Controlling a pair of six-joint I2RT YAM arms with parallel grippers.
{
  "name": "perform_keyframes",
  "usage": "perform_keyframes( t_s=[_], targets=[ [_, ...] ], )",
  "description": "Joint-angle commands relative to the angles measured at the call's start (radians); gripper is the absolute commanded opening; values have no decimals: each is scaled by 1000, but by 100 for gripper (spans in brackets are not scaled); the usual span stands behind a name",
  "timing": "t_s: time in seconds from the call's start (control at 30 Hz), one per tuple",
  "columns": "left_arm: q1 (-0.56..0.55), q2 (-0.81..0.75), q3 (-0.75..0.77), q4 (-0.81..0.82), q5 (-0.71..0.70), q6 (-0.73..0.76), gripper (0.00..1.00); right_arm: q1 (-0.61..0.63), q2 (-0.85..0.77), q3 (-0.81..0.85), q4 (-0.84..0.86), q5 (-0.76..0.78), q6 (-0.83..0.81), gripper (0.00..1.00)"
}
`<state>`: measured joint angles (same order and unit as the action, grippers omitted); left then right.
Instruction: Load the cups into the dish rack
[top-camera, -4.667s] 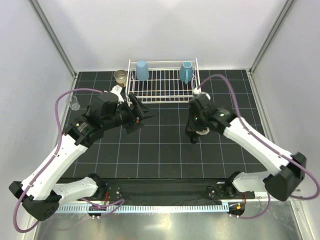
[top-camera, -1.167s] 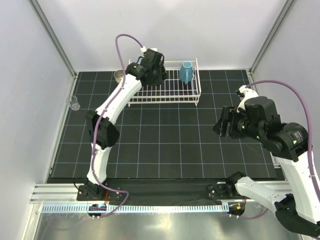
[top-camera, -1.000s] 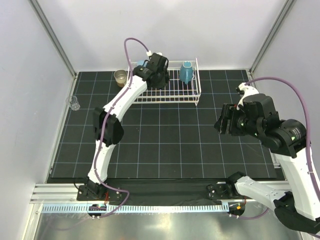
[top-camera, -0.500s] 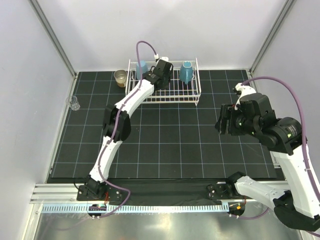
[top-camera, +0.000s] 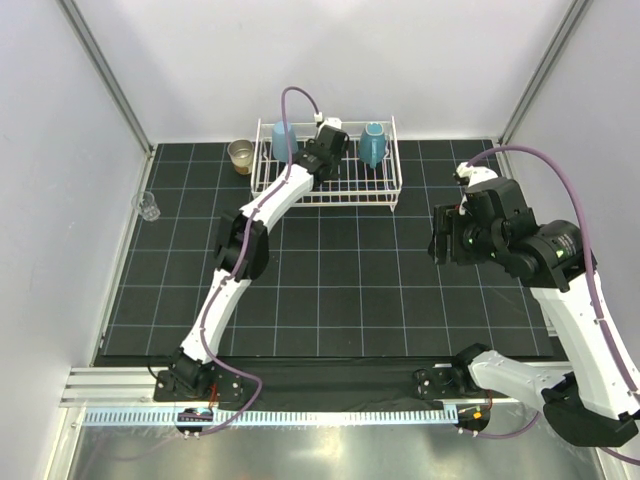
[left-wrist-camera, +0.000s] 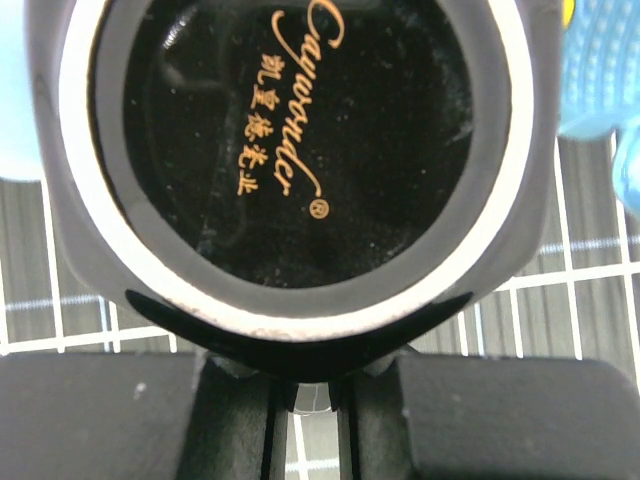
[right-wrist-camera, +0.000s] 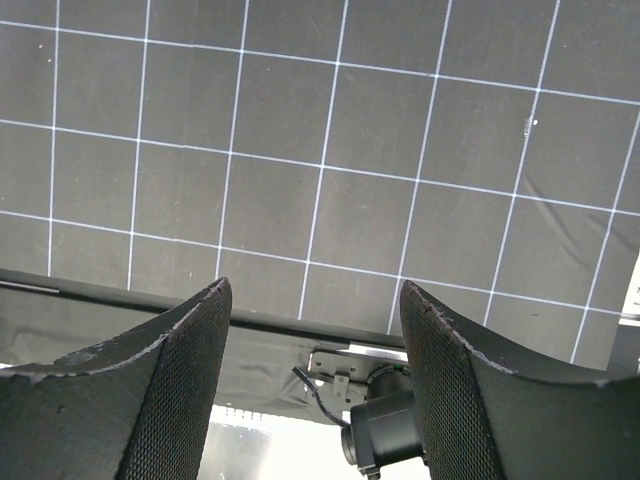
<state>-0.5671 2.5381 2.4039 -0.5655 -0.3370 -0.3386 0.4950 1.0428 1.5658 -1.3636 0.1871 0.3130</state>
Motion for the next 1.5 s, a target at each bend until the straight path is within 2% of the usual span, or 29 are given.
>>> perform_keyframes(
  t_s=[0.0,0.23,0.43,0.53,0.67,1.03,1.2,1.27,1.37,1.47],
  targets=[
    [13,-6,93,168,-60,26,2,-9,-3,5,-147,32,-28,69],
    [19,22,93,213,-82,32,8,-18,10,0,-141,41,-32,69],
    [21,37,95,242,-142,36,8,-30,22,-6,-138,40,-29,69],
    [29,50,98,263,-134,30,8,-36,26,-6,-137,40,-28,69],
    [36,56,97,269,-135,29,15,-45,34,-4,-135,38,-25,69],
    [39,70,97,280,-122,24,18,-56,36,-4,-140,37,-17,69],
    [39,59,90,274,-105,19,30,-58,23,-6,-144,37,-12,69],
    [39,56,89,273,-100,19,42,-58,23,-6,-146,35,-11,69],
    [39,45,89,260,-99,15,49,-59,28,0,-147,32,-12,69],
    [39,15,75,254,-89,4,51,-59,23,0,-144,25,-15,69]
  ],
)
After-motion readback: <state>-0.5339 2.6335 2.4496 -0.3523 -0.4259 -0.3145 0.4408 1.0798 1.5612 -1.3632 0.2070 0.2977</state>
